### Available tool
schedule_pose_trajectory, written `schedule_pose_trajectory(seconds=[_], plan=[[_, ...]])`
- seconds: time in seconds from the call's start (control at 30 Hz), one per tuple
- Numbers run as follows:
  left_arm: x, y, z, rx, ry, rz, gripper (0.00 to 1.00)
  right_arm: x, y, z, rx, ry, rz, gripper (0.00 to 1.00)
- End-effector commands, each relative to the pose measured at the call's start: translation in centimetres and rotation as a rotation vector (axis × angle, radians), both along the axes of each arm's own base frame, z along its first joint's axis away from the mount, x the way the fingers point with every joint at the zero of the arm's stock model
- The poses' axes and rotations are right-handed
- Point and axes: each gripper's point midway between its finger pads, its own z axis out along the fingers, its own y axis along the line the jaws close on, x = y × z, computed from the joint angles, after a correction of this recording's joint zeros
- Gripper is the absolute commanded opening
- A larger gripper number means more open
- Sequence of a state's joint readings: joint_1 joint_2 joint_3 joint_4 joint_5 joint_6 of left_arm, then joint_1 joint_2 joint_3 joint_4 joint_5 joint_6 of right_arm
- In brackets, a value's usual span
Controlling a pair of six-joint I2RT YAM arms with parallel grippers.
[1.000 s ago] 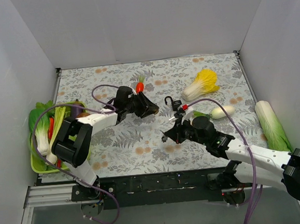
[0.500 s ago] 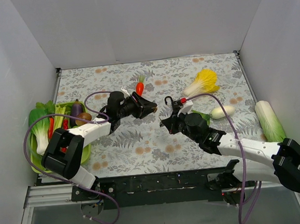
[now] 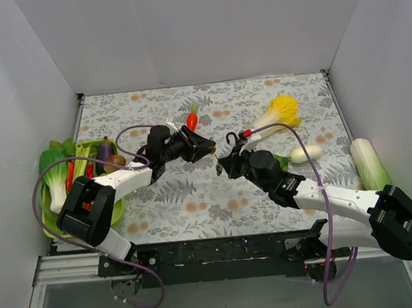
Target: Unlock with the key
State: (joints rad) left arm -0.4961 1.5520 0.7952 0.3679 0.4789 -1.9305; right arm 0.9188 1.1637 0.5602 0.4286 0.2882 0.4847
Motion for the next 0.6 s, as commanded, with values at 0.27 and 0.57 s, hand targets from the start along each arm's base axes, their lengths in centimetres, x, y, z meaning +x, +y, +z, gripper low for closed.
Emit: schedule_pose_trajectory(seconds=[0.27, 0.57], plan=[[0.06, 0.07, 2.75, -0.035, -0.076, -0.007, 0.00, 1.92, 0.97, 3.72, 0.028, -0.095, -0.039, 0.01], [0.04, 0.01, 2.91, -0.037, -0.080, -0.009, 0.00, 2.19, 1.29, 3.15, 0.015, -0.073, -0.042, 0.01]])
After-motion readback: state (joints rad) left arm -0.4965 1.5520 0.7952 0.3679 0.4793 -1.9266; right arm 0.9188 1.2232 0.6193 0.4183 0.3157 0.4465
